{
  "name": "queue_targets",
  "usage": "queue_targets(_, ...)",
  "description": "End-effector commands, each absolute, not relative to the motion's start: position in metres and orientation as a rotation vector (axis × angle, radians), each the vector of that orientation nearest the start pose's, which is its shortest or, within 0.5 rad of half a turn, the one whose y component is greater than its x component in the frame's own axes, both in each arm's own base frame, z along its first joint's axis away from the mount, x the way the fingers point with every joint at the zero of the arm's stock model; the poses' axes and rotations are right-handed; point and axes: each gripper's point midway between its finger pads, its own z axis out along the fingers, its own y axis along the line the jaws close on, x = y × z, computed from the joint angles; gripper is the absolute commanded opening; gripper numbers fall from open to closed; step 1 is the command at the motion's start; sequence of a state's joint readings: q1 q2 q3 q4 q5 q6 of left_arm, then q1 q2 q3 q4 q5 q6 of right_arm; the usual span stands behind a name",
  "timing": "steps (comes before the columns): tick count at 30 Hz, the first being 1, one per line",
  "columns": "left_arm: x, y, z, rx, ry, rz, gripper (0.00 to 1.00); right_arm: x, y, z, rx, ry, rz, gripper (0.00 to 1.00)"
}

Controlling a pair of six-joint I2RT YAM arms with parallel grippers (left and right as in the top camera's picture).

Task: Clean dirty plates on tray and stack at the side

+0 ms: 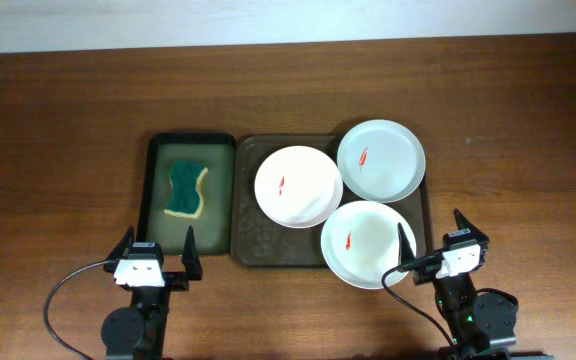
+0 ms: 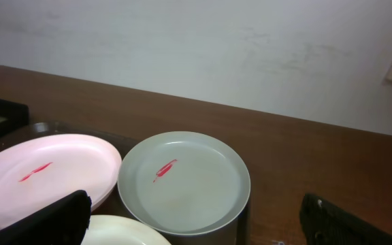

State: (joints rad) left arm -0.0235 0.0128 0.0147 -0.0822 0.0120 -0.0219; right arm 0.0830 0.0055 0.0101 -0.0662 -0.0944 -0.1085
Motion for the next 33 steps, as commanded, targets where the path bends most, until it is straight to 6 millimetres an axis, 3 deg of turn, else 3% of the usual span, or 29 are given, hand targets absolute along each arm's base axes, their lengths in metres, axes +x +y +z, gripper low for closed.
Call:
queue_targets(1,0.246,-0.0087,0.1556,0.029,1.654,-0.04,0.99,0.2431,0.0382,0.1573,-0.233,1.627,0.064,0.98)
queue_targets(30,0.246,-0.0087,0.1556,0.029,1.654,-0.04,0.99,0.2431,0.0382,0.1573,-0.233,1.627,0.064,0.98)
queue_targets(33,0.2465,-0.0088,0.1644,0.03,1.618,-0.04,0.99,0.2431,0.0382,0.1573,-0.233,1.627,0.064,0.98)
